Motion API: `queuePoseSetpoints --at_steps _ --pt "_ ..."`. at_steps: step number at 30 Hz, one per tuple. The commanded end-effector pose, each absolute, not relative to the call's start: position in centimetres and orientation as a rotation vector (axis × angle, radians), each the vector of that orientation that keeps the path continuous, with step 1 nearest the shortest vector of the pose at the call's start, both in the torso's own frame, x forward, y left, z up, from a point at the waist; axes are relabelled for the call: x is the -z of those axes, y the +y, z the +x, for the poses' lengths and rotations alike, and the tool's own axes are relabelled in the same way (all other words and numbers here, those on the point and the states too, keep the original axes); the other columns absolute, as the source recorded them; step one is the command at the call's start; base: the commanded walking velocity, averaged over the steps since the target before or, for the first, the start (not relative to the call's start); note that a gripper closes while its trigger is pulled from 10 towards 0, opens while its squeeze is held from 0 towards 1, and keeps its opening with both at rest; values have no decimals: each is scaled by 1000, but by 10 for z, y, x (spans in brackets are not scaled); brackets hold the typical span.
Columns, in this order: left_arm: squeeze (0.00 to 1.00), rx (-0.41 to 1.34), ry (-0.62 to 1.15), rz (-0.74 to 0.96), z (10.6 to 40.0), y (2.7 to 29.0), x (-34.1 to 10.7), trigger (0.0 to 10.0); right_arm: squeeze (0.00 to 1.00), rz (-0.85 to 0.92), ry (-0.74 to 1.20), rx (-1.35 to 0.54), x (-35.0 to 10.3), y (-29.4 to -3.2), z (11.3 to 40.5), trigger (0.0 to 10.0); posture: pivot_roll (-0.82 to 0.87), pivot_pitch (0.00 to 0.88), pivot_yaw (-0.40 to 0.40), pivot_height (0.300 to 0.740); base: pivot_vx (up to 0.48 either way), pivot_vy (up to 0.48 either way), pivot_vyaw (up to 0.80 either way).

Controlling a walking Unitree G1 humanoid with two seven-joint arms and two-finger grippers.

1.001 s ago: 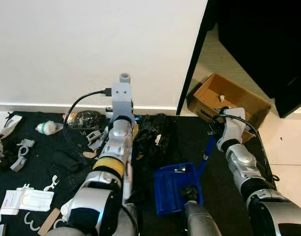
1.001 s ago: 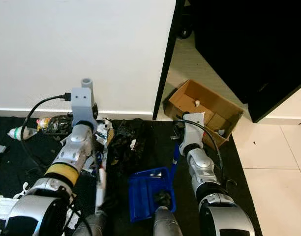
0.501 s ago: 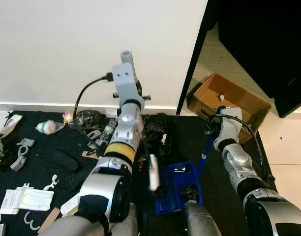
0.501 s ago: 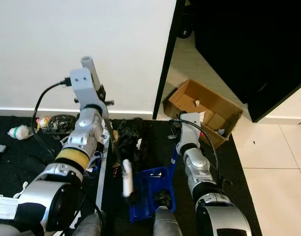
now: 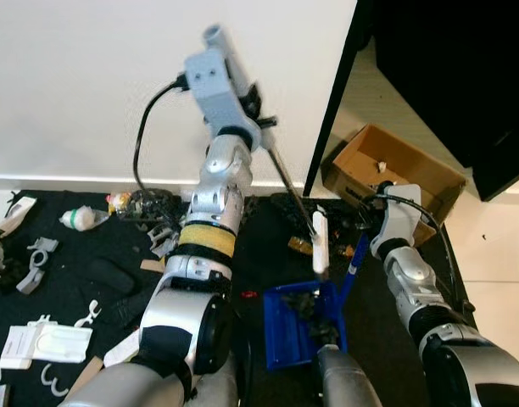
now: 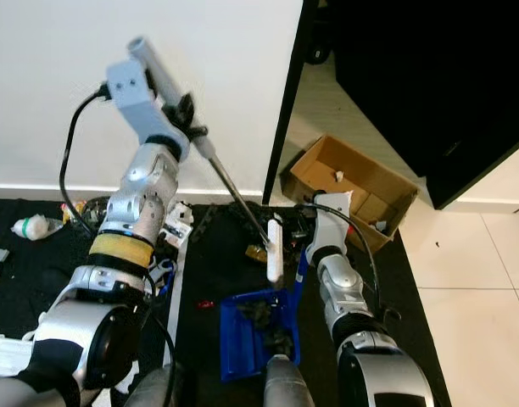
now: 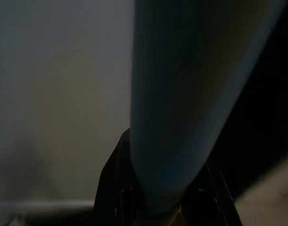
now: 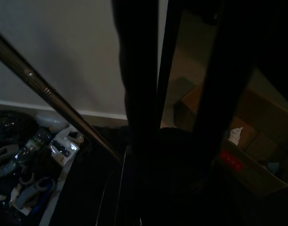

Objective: Sweep floor

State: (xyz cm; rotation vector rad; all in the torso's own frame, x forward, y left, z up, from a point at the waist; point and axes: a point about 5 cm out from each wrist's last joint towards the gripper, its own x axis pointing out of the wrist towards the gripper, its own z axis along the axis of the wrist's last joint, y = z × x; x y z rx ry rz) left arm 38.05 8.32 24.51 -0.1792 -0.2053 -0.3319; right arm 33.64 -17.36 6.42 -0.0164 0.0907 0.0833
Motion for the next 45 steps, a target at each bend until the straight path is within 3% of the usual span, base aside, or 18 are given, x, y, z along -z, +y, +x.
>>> queuePoseSetpoints --at_steps 1,13,21,25,30,33,41,45 --pt "0 402 -201 -84 375 89 -246 10000 0 34 95 -68 -61 -175 334 10000 29 165 -15 740 0 0 0" --pt "0 477 -311 41 365 147 -276 10000 0 130 83 -29 -62 -183 334 10000 38 157 -26 740 0 0 0" --pt "0 256 -243 358 364 219 -266 10000 0 231 -11 -13 -73 -192 336 10000 32 147 -23 740 0 0 0" --pt "0 215 -236 372 362 232 -265 10000 0 259 -38 4 -77 -196 337 10000 31 145 -23 740 0 0 0" --pt "0 99 -146 432 353 273 -247 10000 0 281 -129 29 -96 -209 343 10000 30 135 -27 740 0 0 0" --pt "0 67 -100 429 349 284 -234 10000 0 279 -169 26 -106 -215 347 10000 30 132 -29 740 0 0 0" --pt "0 159 -15 300 342 259 -186 10000 0 221 -264 13 -137 -231 355 10000 20 119 -30 740 0 0 0" --pt "0 166 -4 25 340 226 -160 10000 0 210 -266 35 -143 -246 354 10000 16 112 -26 740 0 0 0"
